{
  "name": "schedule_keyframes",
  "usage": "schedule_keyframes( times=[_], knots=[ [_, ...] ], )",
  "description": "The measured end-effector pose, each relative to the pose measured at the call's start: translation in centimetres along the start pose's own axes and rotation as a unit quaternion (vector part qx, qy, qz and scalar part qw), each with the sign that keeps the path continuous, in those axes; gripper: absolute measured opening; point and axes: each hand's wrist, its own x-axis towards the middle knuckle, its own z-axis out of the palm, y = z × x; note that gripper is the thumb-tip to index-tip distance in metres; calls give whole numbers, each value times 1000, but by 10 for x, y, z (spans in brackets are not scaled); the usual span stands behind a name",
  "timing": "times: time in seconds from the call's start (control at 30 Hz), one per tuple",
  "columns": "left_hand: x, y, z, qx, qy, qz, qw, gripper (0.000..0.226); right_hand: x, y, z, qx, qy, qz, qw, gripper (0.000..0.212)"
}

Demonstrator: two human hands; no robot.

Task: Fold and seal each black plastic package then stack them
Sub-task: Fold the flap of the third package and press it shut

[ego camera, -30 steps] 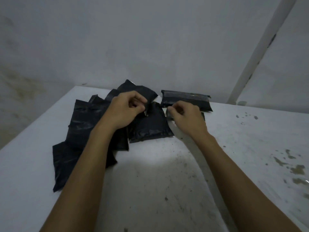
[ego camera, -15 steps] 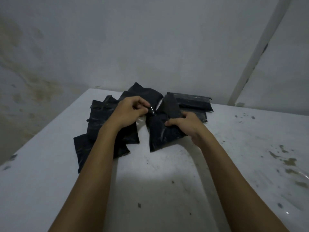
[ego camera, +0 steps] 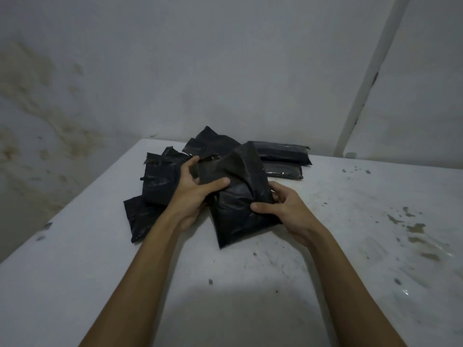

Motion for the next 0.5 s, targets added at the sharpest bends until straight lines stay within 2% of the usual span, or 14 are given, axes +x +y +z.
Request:
schedule_keyframes(
  times=[0.07, 0.2, 0.33, 0.5],
  knots=[
    [-8, -8, 2, -41, -1, -18, 999, 86, -2, 4, 6, 9, 15, -19, 1000, 49],
    [-17, -22, 6, -27, -9, -42, 999, 44, -6, 11, 15, 10, 22, -18, 1000, 51],
    [-21, -28, 11, -7, -9, -43, 999, 34, -13, 12, 19, 97, 70, -5, 993, 32],
    [-25, -34, 27, 3, 64, 18, 998, 23, -16, 16, 28, 66, 134, -23, 989, 16]
  ],
)
